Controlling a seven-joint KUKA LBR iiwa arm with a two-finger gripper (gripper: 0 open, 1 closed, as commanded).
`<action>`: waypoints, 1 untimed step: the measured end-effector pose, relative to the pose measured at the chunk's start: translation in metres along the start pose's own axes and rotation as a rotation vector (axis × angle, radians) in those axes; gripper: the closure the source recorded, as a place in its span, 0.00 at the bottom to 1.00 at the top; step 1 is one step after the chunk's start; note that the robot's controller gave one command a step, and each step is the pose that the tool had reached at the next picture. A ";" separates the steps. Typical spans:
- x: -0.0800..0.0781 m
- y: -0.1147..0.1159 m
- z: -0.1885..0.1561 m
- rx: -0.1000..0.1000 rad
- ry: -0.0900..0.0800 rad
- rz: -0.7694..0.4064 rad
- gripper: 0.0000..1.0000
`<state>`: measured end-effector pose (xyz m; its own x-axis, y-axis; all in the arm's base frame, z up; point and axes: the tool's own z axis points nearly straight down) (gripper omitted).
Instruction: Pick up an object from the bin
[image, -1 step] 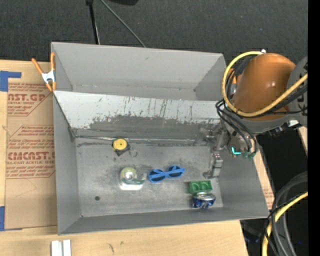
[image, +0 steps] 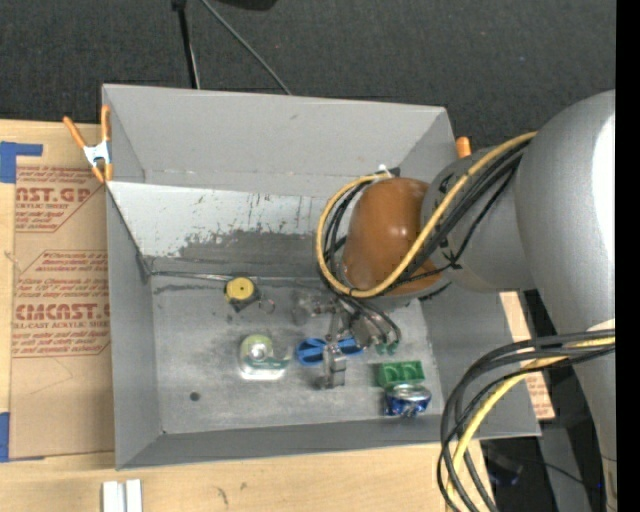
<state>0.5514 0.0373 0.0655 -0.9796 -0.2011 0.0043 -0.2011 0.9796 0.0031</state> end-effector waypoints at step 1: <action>0.011 -0.003 -0.035 0.002 -0.007 0.147 0.00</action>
Offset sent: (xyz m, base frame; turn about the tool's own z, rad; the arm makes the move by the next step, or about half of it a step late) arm -0.0100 -0.0062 0.0345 0.1471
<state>0.5418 0.0318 0.1001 -0.9985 -0.0556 -0.0022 -0.0556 0.9985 0.0010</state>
